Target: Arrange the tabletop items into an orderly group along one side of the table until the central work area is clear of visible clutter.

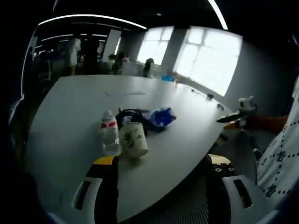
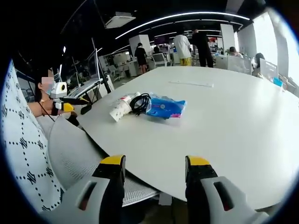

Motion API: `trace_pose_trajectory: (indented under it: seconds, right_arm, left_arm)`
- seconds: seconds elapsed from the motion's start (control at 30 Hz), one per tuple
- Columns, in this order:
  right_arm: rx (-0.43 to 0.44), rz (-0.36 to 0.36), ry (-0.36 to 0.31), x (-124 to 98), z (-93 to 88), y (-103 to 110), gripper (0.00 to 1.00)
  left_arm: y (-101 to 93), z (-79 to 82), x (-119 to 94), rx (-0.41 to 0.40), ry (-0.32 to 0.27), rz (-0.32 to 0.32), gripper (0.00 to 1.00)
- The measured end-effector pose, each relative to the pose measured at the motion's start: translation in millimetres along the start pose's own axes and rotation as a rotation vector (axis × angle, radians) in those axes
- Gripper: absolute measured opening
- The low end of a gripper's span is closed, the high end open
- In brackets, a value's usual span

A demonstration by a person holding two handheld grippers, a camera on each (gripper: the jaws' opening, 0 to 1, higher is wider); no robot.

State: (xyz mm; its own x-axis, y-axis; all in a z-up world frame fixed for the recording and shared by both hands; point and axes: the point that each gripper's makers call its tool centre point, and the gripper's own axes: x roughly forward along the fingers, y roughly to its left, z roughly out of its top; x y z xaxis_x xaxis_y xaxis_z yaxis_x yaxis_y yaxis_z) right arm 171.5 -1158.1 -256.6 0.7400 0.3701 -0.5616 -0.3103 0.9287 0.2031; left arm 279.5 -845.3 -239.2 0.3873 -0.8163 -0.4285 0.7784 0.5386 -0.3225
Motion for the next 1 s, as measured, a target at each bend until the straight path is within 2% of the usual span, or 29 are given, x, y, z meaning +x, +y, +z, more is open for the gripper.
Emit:
trace_pose_trajectory:
  seconds: [1.0]
  right_arm:
    - [0.005, 0.002, -0.008, 1.4, -2.9, -5.4, 0.49]
  left_arm:
    - [-1.6, 1.2, 0.6, 0.0, -0.003, -0.001, 0.73]
